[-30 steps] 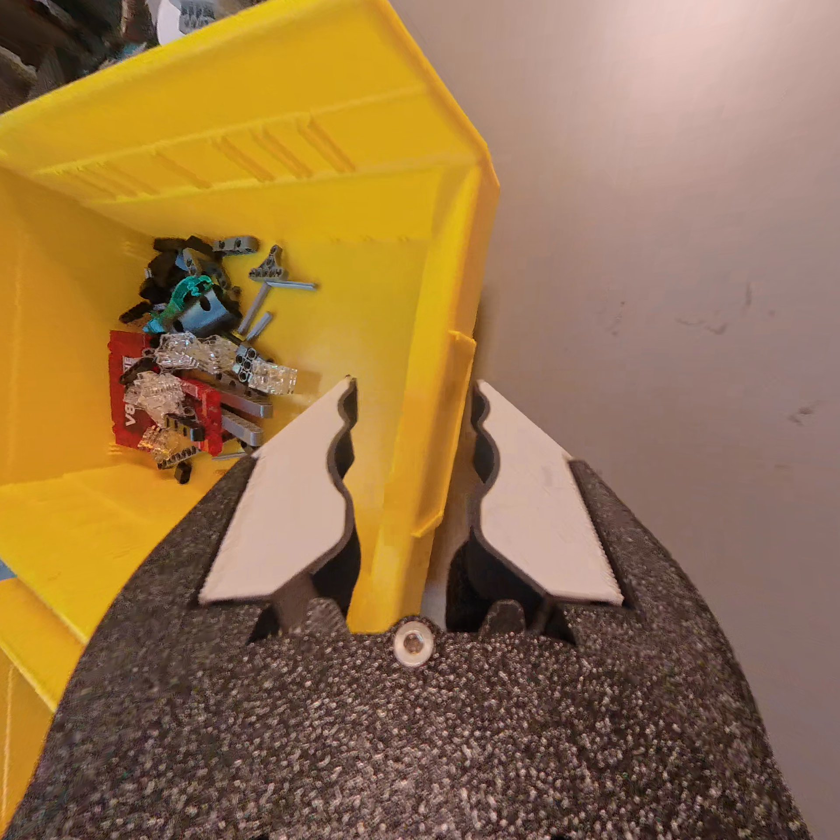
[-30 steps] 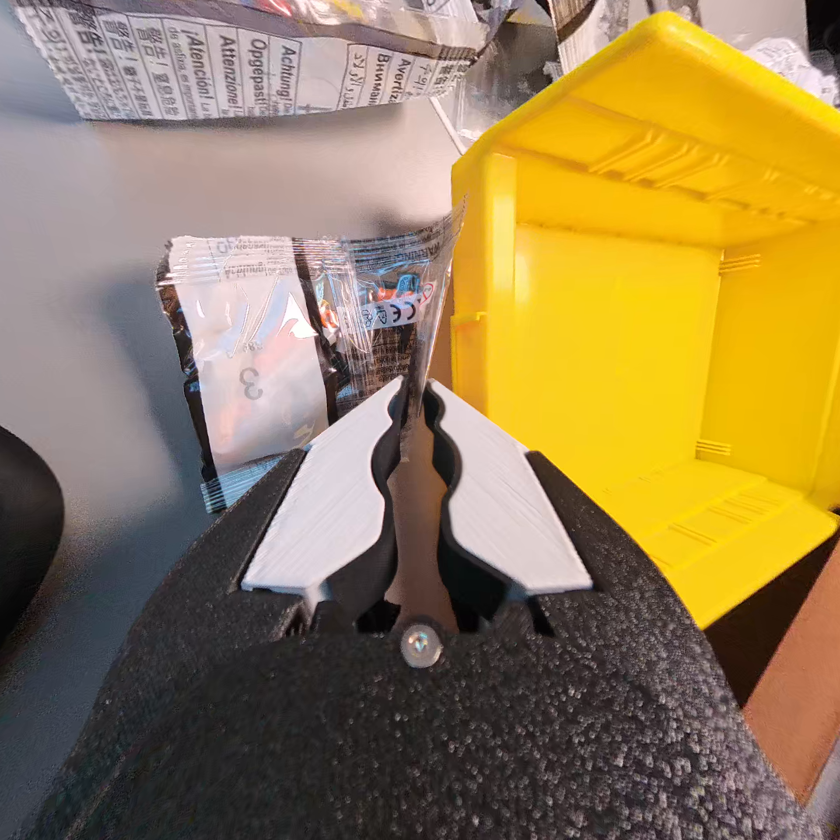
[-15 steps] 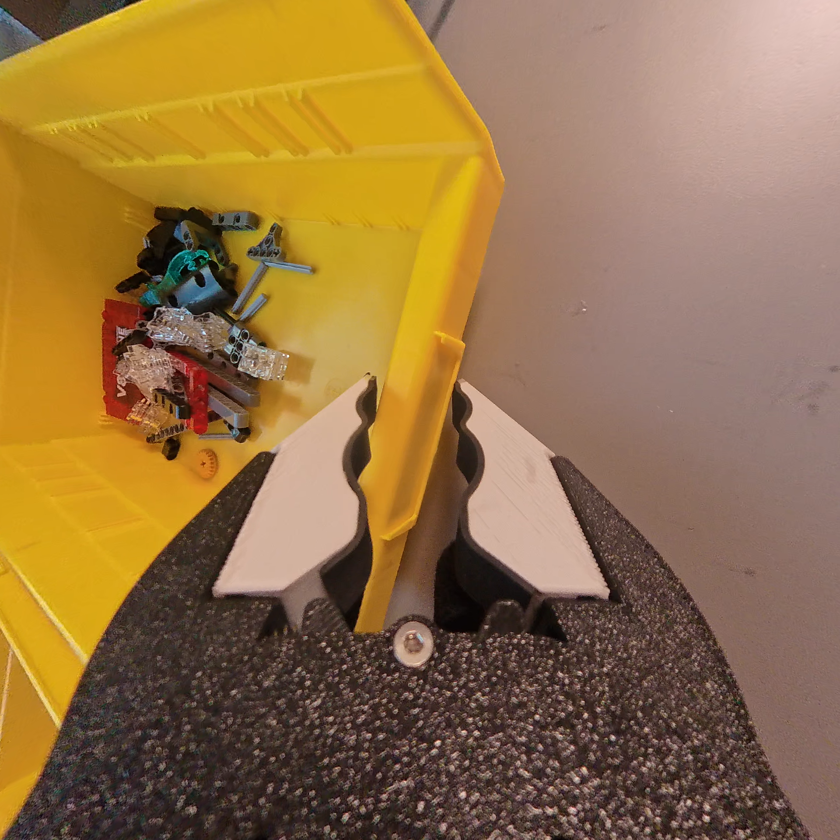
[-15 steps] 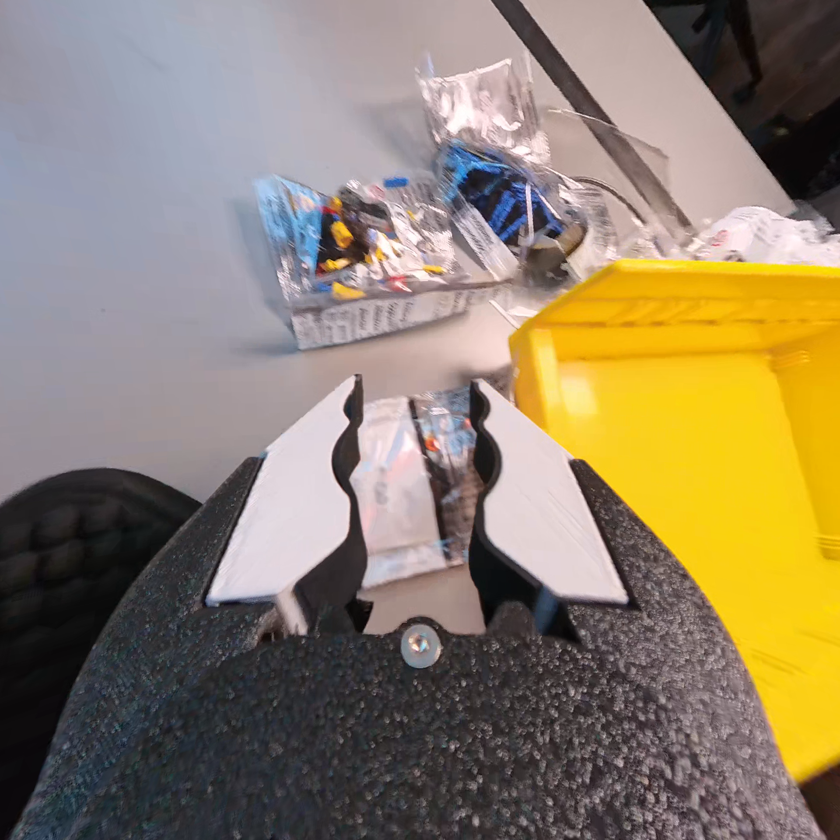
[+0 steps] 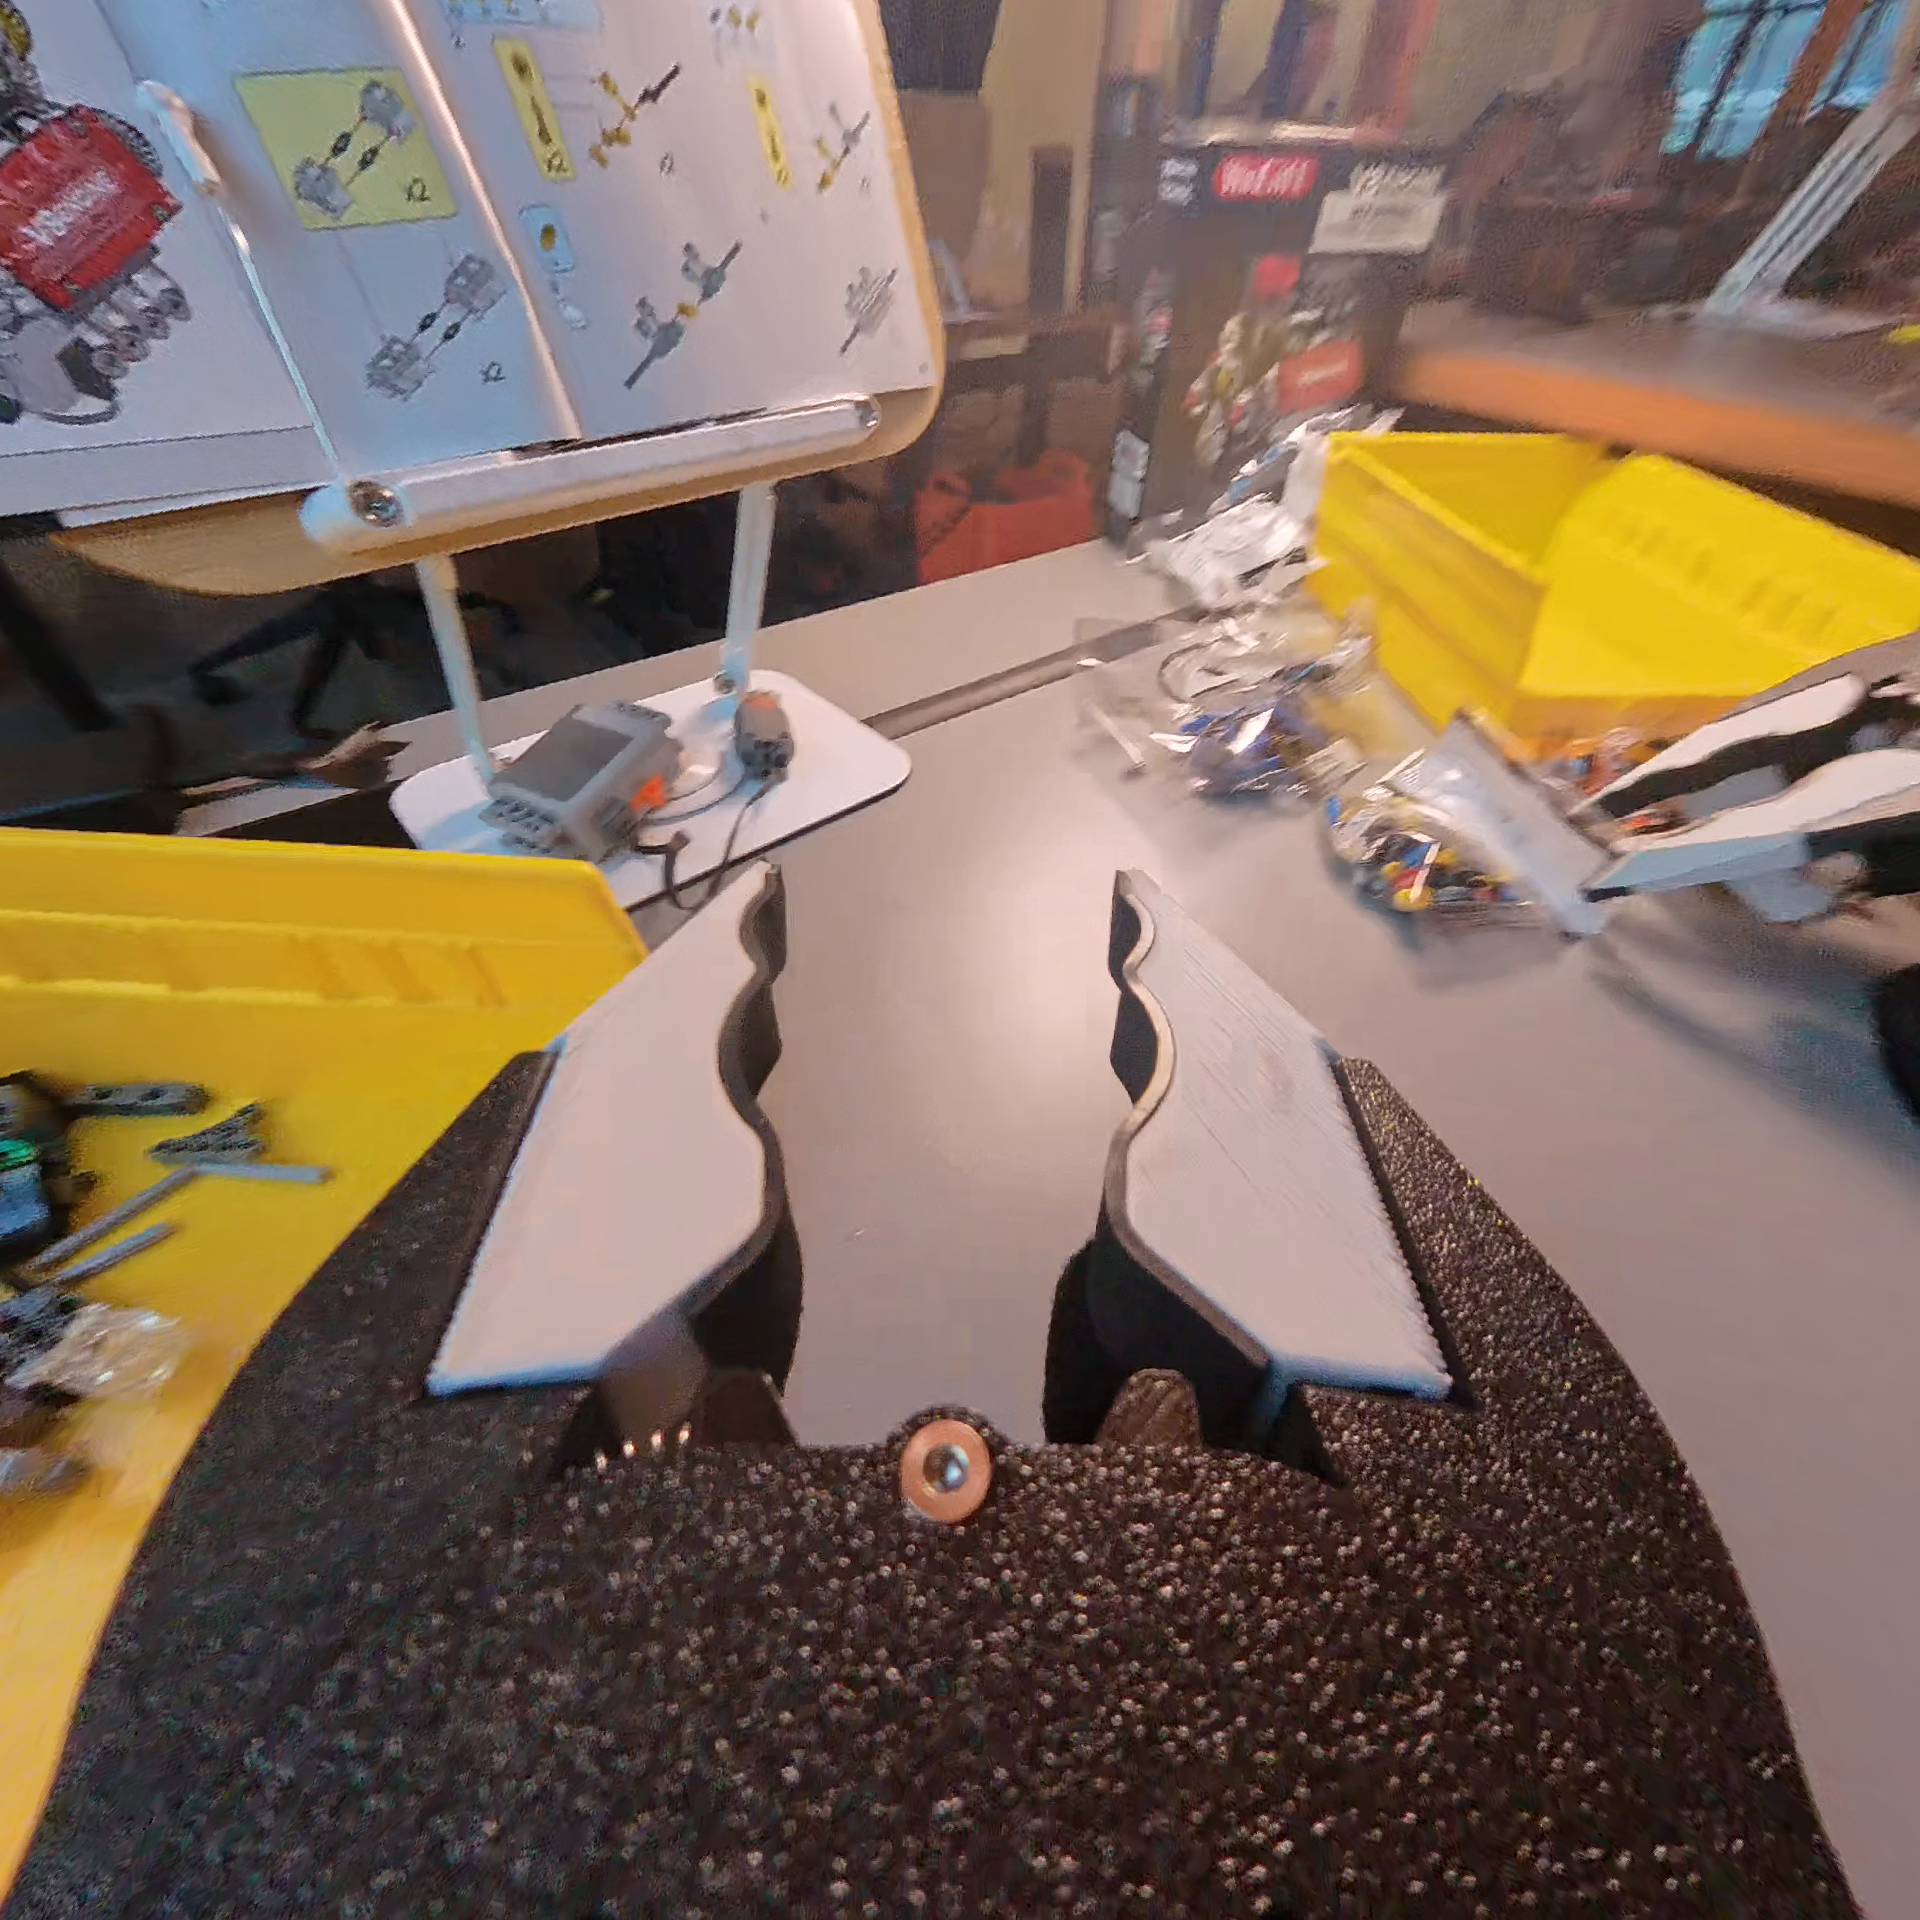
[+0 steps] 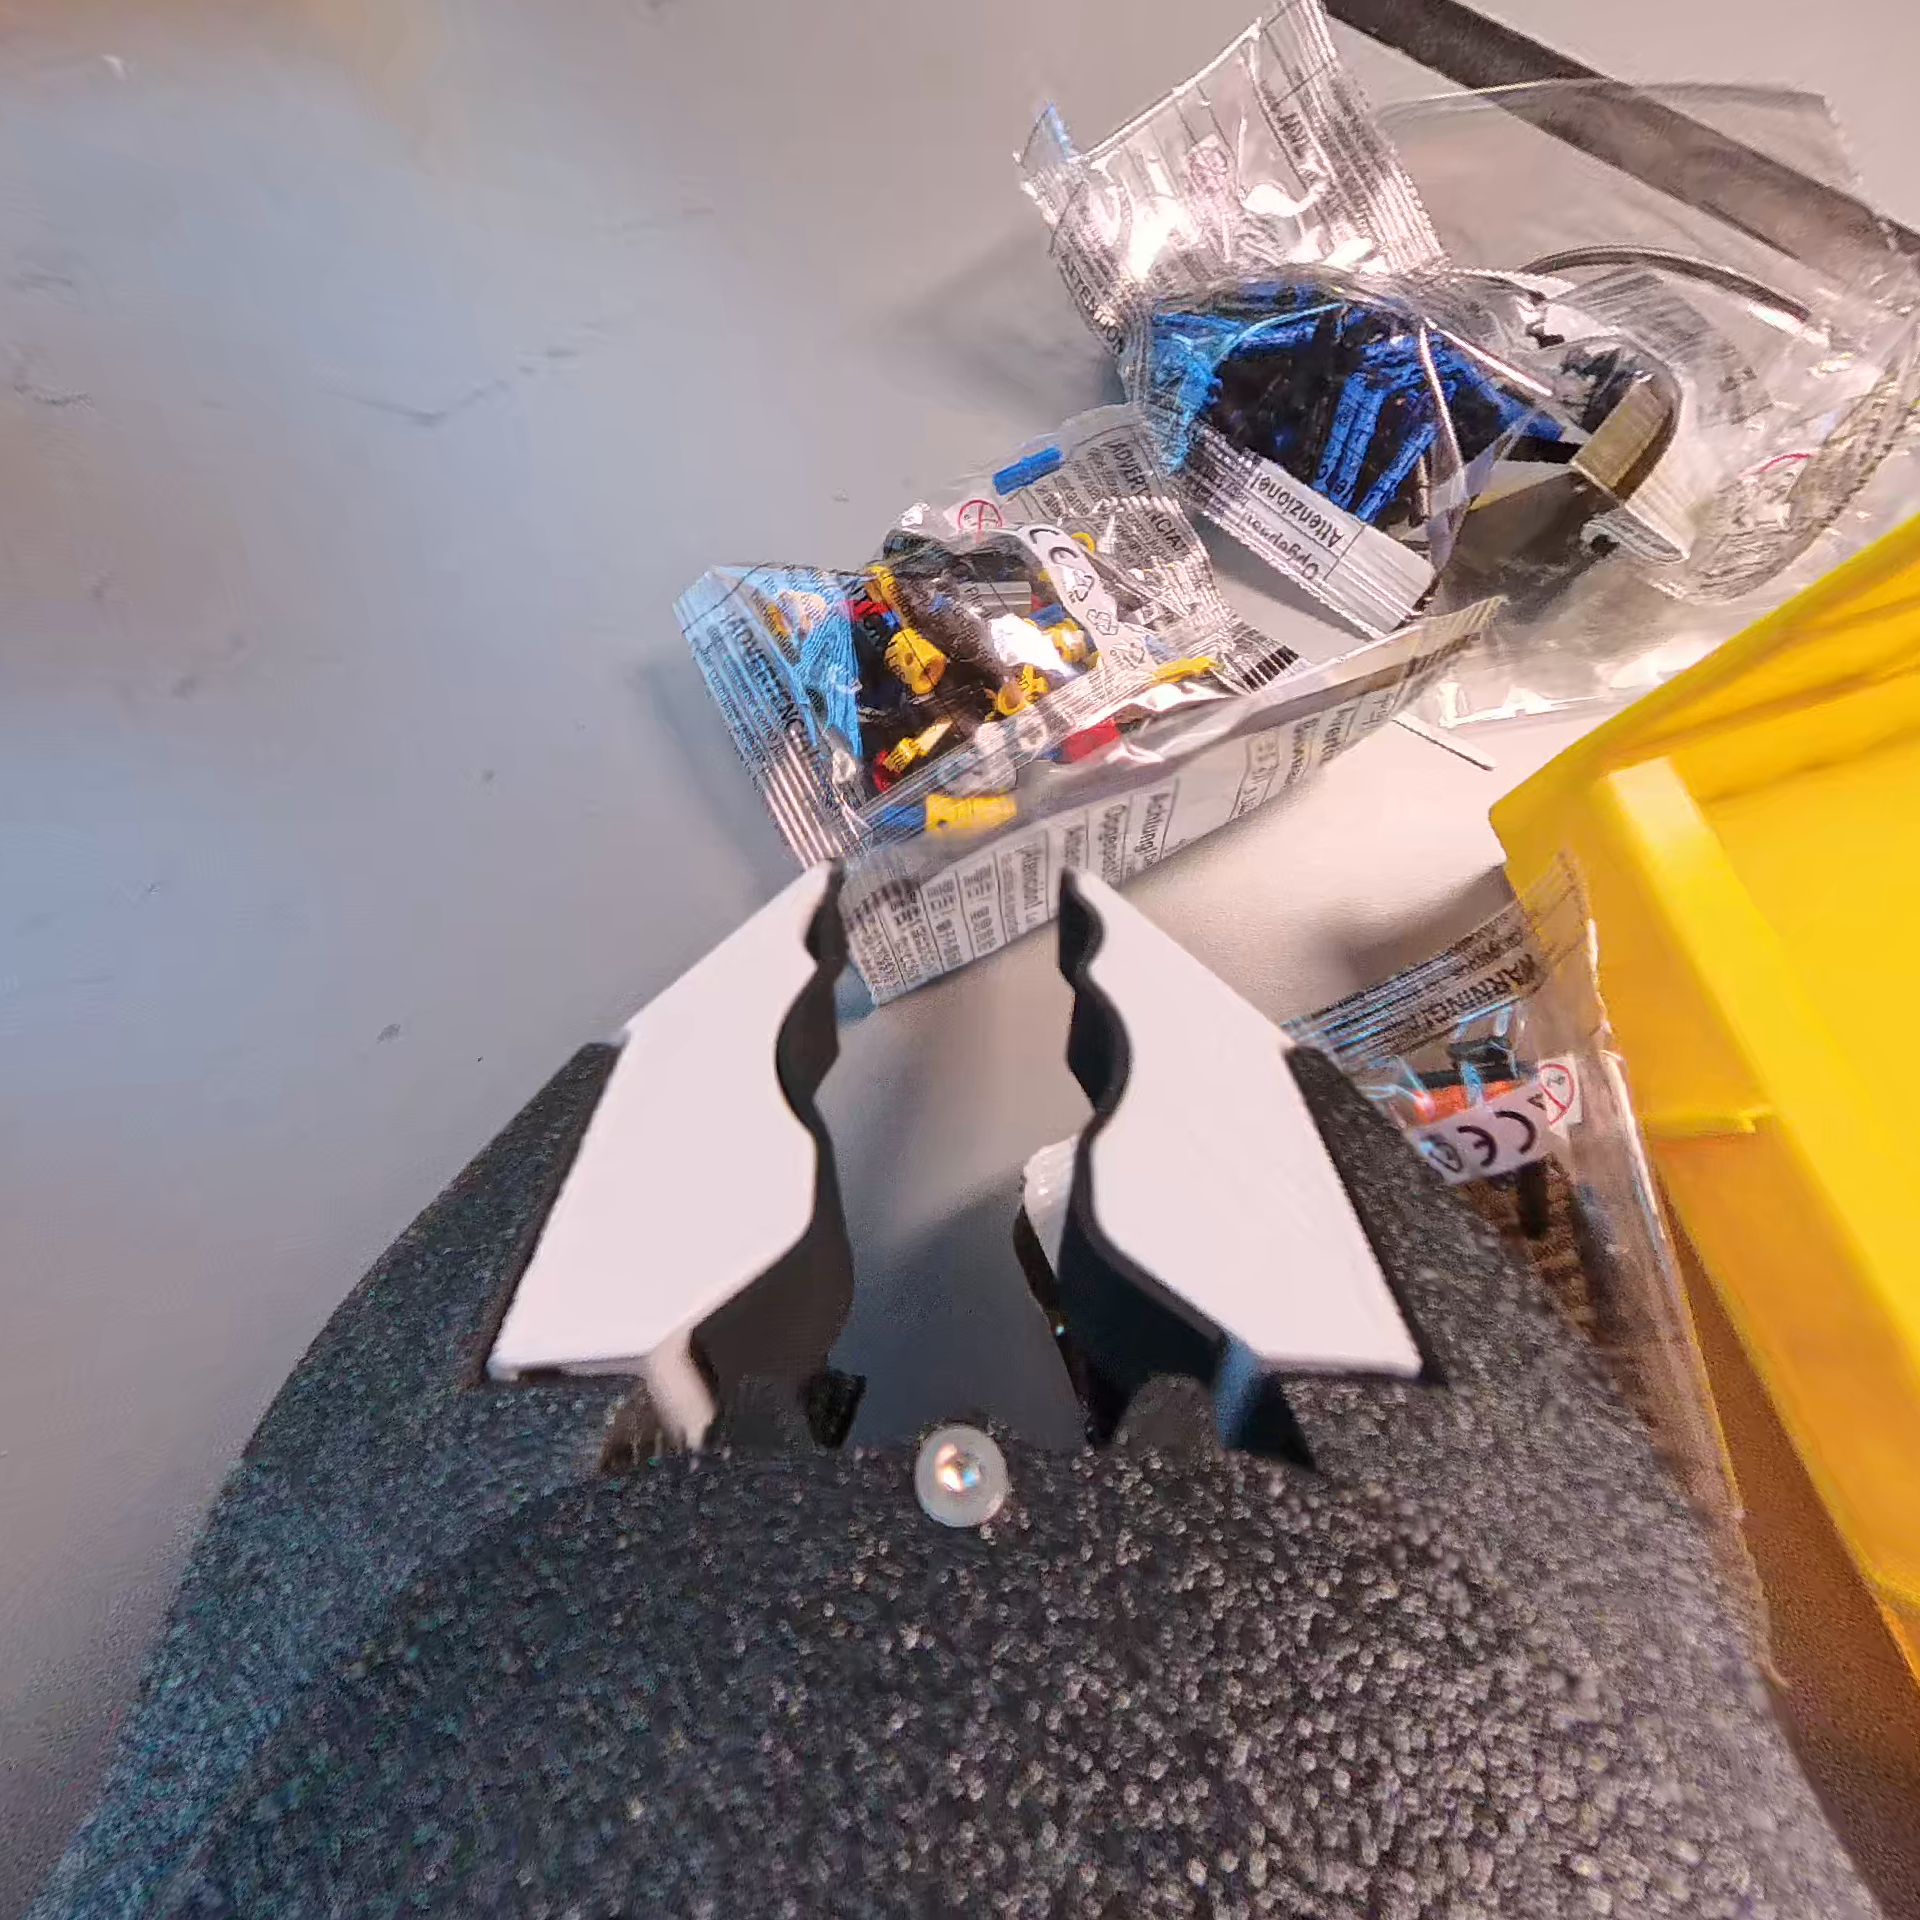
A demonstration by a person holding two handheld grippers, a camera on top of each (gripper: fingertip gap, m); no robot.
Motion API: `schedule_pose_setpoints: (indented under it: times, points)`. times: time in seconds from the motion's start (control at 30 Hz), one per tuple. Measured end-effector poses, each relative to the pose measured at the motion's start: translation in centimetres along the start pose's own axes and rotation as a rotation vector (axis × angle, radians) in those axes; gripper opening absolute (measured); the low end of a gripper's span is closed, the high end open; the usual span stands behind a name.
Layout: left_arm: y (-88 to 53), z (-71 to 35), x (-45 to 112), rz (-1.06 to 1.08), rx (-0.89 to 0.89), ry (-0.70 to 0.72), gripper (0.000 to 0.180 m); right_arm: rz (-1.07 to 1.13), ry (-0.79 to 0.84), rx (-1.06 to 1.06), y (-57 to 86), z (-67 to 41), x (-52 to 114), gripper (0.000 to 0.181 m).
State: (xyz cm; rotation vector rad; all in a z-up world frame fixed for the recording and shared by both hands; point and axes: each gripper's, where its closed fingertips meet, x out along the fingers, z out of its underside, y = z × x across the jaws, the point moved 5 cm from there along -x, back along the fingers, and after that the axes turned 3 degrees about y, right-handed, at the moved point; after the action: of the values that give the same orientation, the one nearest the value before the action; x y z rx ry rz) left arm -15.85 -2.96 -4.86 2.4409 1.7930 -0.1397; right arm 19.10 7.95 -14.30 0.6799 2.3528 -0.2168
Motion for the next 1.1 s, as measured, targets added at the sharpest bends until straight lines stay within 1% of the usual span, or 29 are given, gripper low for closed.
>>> schedule_pose_setpoints:
  times: [0.07, 0.1, 0.23, 0.3, 0.4, 0.43, 0.5, 0.57, 0.63, 0.7, 0.8, 0.83, 0.87, 0.9, 0.93, 0.97, 1.0, 1.03, 1.1]
  points:
    - [0.4, -0.1, -0.1, 0.059, -0.011, 0.033, 0.052, 0.038, 0.017, -0.006, 0.7, -0.1, 0.1, 0.008]
    - [0.7, -0.1, 0.0, 0.090, -0.006, 0.046, 0.046, 0.055, 0.025, -0.029, 1.0, -0.2, 0.0, 0.000]
    - [1.7, 1.1, 0.8, 0.206, -0.035, 0.081, 0.029, 0.031, 0.161, -0.158, -0.2, -2.2, -0.7, 0.000]
    - [2.2, 1.9, 1.5, 0.254, -0.047, 0.095, 0.027, -0.001, 0.238, -0.249, -1.3, -3.6, -1.2, 0.000]
    - [3.0, 2.7, 2.4, 0.333, -0.064, 0.087, 0.026, -0.121, 0.417, -0.363, -4.0, -6.2, -2.8, 0.000]
    - [3.3, 2.8, 2.5, 0.366, -0.079, 0.085, 0.026, -0.181, 0.482, -0.373, -4.8, -7.0, -3.4, 0.000]
    - [3.9, 3.0, 2.7, 0.433, -0.121, 0.073, 0.028, -0.304, 0.560, -0.352, -6.1, -8.5, -4.4, 0.000]
    - [5.2, 3.1, 2.8, 0.552, -0.195, 0.045, 0.041, -0.418, 0.594, -0.317, -7.1, -9.6, -4.7, 0.000]
    - [7.3, 3.1, 2.5, 0.738, -0.281, 0.012, 0.061, -0.499, 0.599, -0.270, -8.1, -10.7, -4.3, 0.000]
    - [9.5, 3.3, 1.8, 0.927, -0.352, -0.037, 0.078, -0.587, 0.547, -0.220, -9.3, -11.5, -3.5, 0.000]
    - [11.7, 4.3, 0.7, 1.063, -0.334, -0.119, 0.097, -0.605, 0.448, -0.139, -10.4, -12.7, -1.8, 0.000]
    - [12.1, 4.7, 0.6, 1.077, -0.326, -0.152, 0.098, -0.623, 0.445, -0.105, -10.8, -13.3, -1.5, 0.000]
    - [12.3, 5.2, 1.0, 1.053, -0.306, -0.173, 0.095, -0.645, 0.437, -0.058, -11.2, -13.8, -1.1, 0.000]
    - [12.1, 5.6, 1.7, 0.983, -0.276, -0.180, 0.082, -0.695, 0.445, -0.026, -11.7, -14.3, -1.0, 0.000]
    - [11.6, 5.8, 2.5, 0.912, -0.253, -0.183, 0.059, -0.723, 0.460, 0.007, -12.0, -14.8, -0.8, 0.000]
    - [11.2, 5.7, 2.9, 0.875, -0.246, -0.194, 0.031, -0.751, 0.470, 0.054, -12.0, -15.3, -0.5, 0.000]
    - [10.8, 5.5, 3.1, 0.867, -0.254, -0.191, 0.011, -0.790, 0.497, 0.105, -11.8, -15.8, -0.5, 0.000]
    - [10.5, 4.8, 2.9, 0.891, -0.297, -0.161, 0.012, -0.800, 0.523, 0.150, -11.1, -16.3, -0.5, 0.000]
    - [9.4, 3.5, 2.5, 0.933, -0.457, -0.098, 0.010, -0.757, 0.528, 0.176, -9.4, -16.3, 0.1, 0.000]
